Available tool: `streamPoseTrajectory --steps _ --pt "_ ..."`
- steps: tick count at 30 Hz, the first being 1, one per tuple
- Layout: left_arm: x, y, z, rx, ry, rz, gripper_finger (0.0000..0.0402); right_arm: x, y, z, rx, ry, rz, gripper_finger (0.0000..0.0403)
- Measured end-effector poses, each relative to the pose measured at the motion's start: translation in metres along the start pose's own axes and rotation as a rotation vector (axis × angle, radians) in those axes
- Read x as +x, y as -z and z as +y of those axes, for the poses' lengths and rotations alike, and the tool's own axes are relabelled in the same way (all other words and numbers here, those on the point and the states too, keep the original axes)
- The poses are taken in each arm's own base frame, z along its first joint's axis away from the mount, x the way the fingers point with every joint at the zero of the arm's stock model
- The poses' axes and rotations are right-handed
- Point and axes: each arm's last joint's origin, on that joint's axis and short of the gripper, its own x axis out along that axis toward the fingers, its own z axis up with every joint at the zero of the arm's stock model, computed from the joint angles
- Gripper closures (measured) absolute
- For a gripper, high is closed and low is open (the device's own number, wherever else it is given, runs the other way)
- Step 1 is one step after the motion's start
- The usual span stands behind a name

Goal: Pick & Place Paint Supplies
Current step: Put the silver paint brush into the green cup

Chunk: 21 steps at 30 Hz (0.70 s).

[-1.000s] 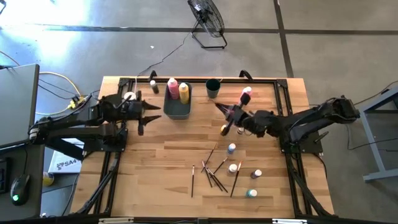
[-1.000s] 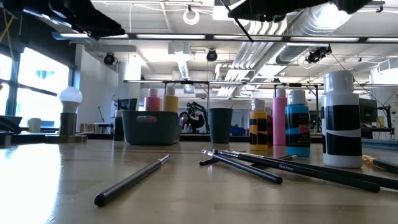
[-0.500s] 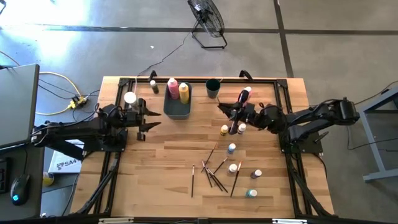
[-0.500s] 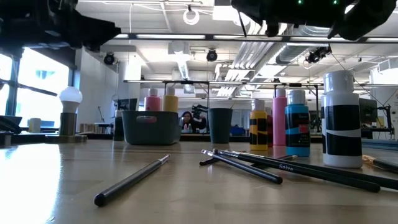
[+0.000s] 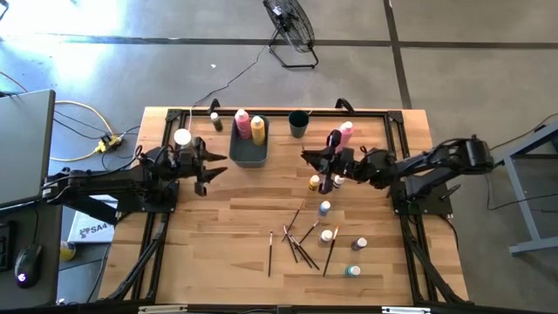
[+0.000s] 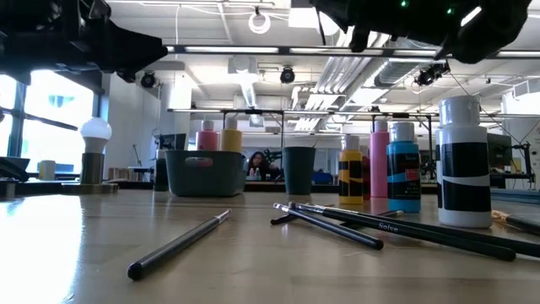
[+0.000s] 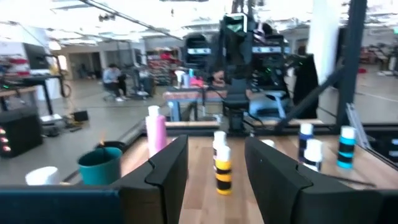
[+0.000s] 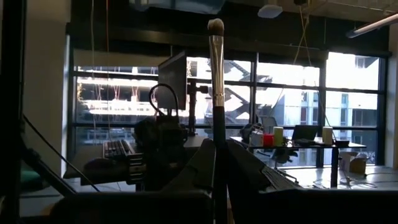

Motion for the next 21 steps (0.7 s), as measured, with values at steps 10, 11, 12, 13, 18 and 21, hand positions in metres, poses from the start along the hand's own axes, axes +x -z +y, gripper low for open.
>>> streamPoseTrajectory --steps 10,11,12,13,18,21 --pt "0.017 0.007 0.000 -0.035 0.073 -0.008 0.0247 0.049 0.021 0.010 0.001 -0.073 -0.017 0.0393" --pt "0.019 0.008 0.000 -0.033 0.087 -0.016 0.0247 0.053 0.022 0.011 0.002 -0.086 -0.022 0.0393" --pt "0.021 0.008 -0.001 -0.032 0.104 -0.025 0.0247 0.058 0.023 0.012 0.004 -0.101 -0.027 0.0393" --pt "0.023 0.008 -0.001 -0.029 0.123 -0.036 0.0247 0.063 0.024 0.013 0.013 -0.113 -0.033 0.0393" --pt "0.034 0.008 -0.001 -0.013 0.193 -0.070 0.0247 0.083 0.033 0.017 0.028 -0.164 -0.034 0.0393" --pt "0.044 0.008 0.000 -0.019 0.200 -0.045 0.0247 0.092 0.037 0.020 0.048 -0.191 -0.038 0.0393"
